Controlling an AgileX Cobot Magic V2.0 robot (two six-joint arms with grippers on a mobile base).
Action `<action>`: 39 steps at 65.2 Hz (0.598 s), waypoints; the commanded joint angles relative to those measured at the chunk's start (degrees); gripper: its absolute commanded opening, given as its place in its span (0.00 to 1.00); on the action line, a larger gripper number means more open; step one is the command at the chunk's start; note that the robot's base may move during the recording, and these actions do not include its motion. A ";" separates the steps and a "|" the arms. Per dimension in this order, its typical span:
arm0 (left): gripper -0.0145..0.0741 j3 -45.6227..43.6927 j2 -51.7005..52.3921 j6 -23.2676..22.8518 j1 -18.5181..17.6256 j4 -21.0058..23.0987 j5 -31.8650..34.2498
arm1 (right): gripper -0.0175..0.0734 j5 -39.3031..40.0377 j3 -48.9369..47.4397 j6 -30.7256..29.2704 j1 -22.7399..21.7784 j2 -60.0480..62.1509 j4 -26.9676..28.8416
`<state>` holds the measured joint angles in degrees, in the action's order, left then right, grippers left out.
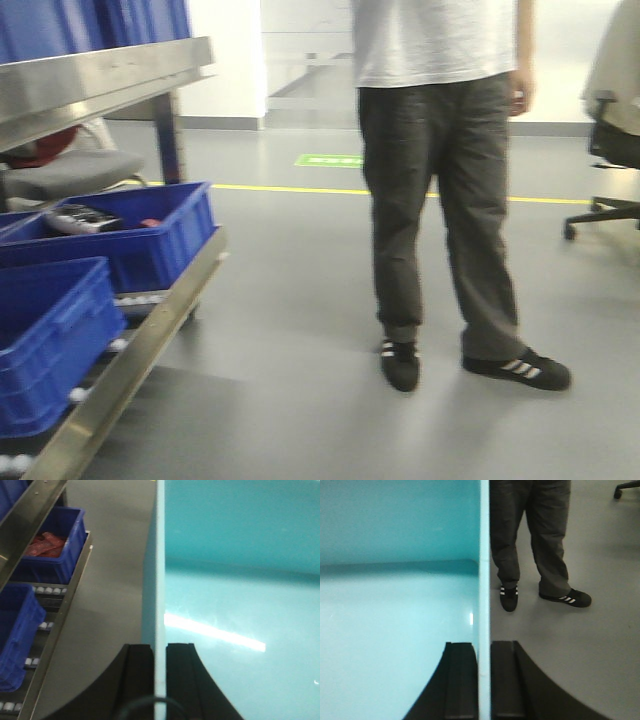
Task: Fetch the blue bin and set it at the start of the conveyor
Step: 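Hold the bin in both grippers while the base drives away from the rack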
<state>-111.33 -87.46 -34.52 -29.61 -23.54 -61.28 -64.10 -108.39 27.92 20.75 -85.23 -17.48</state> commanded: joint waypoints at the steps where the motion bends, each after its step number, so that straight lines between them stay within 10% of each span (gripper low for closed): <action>1: 0.04 -0.78 0.91 0.01 -0.43 -0.24 2.62 | 0.02 1.60 -0.78 -0.39 -0.03 0.65 -1.24; 39: 0.04 -0.78 0.91 0.01 -0.43 -0.24 2.76 | 0.02 1.60 -0.78 -0.39 -0.03 0.65 -1.24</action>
<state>-111.33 -87.46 -34.52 -29.61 -23.54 -61.28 -64.20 -108.39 27.92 20.75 -85.23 -17.62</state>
